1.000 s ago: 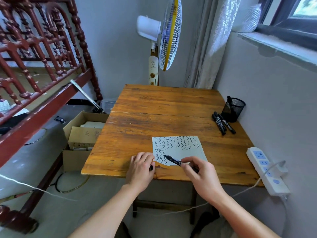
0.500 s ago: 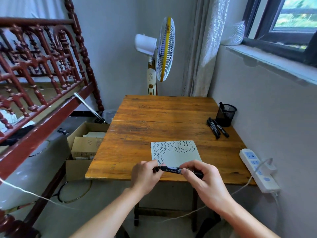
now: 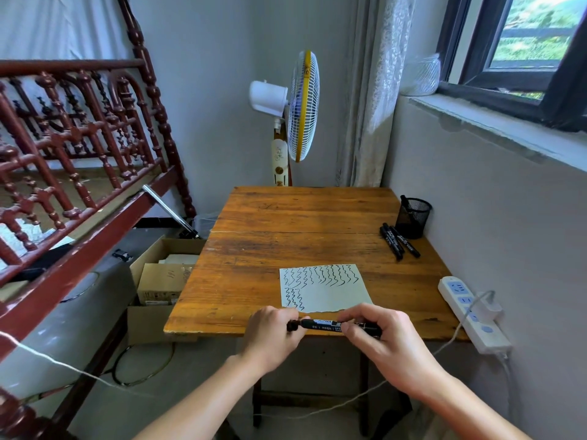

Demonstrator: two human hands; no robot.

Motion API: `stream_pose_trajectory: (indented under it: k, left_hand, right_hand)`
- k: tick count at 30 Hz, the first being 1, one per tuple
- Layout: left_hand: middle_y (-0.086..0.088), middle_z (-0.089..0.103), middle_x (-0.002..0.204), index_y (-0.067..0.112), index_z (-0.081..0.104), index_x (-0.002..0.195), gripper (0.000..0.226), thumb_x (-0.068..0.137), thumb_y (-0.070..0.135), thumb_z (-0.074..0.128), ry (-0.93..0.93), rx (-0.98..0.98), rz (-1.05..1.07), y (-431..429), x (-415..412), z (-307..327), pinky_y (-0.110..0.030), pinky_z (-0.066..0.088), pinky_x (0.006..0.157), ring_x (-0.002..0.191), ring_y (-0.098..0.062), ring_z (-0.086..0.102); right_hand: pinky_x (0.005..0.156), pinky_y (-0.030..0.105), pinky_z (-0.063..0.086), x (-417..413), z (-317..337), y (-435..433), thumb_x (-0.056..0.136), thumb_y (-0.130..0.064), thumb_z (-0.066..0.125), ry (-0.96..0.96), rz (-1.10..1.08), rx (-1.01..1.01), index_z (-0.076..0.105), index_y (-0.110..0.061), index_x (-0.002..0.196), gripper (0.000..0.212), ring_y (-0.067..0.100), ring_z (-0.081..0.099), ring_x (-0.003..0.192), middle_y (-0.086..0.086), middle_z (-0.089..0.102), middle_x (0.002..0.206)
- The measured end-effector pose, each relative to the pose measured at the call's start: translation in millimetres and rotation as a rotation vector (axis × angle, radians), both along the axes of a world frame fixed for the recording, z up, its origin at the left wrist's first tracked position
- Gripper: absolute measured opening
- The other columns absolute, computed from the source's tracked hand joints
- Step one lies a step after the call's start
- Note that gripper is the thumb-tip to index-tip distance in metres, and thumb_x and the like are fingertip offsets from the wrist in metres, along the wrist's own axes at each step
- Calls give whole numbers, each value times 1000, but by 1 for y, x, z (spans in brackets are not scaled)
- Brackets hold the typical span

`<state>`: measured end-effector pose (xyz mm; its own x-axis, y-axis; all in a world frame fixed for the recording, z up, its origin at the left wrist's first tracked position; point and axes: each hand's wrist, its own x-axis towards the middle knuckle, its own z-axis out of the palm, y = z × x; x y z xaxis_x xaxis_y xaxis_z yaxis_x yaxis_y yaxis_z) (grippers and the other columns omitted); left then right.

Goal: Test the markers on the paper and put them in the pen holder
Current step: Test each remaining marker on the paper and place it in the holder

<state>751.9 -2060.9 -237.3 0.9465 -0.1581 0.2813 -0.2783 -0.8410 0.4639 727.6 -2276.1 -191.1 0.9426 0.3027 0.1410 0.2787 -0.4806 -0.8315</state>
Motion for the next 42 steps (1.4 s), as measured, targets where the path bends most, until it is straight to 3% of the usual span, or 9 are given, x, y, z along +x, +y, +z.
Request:
stream_pose_trajectory:
  k: [6,9,12,16,22,26,32,36,42]
  left_hand:
    - [2,58,60,23,49,57,32,85,31,61,47,-89,31,-5,-3,3,-17,24,43,45,-4,43]
    - [2,61,63,22,54,62,27,86,34,59,47,67,-12,-6,-5,7,-22,33,44,52,-11,49]
    - [-1,68,76,19,63,76,18,85,34,60,50,285,-97,-11,-8,14,-24,42,60,63,-14,54]
    - [-1,67,70,19,62,75,20,88,33,56,17,271,-119,-19,-11,16,-24,36,58,56,-14,45]
    - [-2,68,69,20,61,76,19,90,29,50,-94,285,-39,-26,-10,14,-24,28,55,59,-20,57]
    - [0,69,73,20,59,79,19,92,28,47,-101,318,-15,-31,-4,6,-23,29,54,62,-17,60]
    - [3,65,85,20,53,87,15,90,34,50,-75,253,4,-32,23,-9,-22,34,59,66,-11,52]
    - [5,57,101,20,49,102,36,83,51,53,-42,165,154,-15,56,-29,-31,41,85,89,-10,53]
    - [-6,33,141,15,27,135,84,76,71,43,191,213,284,6,83,-57,-45,23,108,128,-21,32]
  right_hand:
    - [66,28,53,-3,4,-3,91,-26,65,3,19,10,72,-31,93,9,10,63,90,-12,70,95]
    - [74,32,56,-2,8,-8,90,-31,65,-60,53,-80,72,-34,97,11,8,64,97,-15,71,98]
    - [73,32,54,-4,11,-8,87,-42,62,-219,141,-276,69,-38,103,19,7,63,88,-20,67,94]
    - [74,30,55,-4,6,-5,90,-44,59,-254,126,-291,69,-37,106,20,5,63,87,-20,69,96]
    - [48,23,47,-5,-5,3,95,-29,59,52,-5,42,72,-19,88,17,14,58,45,3,65,59]
    - [45,25,41,5,-10,3,96,-25,57,327,-82,231,69,-7,76,29,15,50,42,3,58,54]
    - [42,20,31,33,-30,-6,97,-26,56,638,-124,367,68,-9,91,22,9,41,46,-5,46,54]
    - [41,19,31,75,-20,-32,98,-16,52,482,-329,401,67,-7,102,17,9,41,50,-1,50,62]
    - [48,16,45,173,4,-82,97,-10,51,137,-646,415,63,-9,114,20,13,55,62,4,62,76]
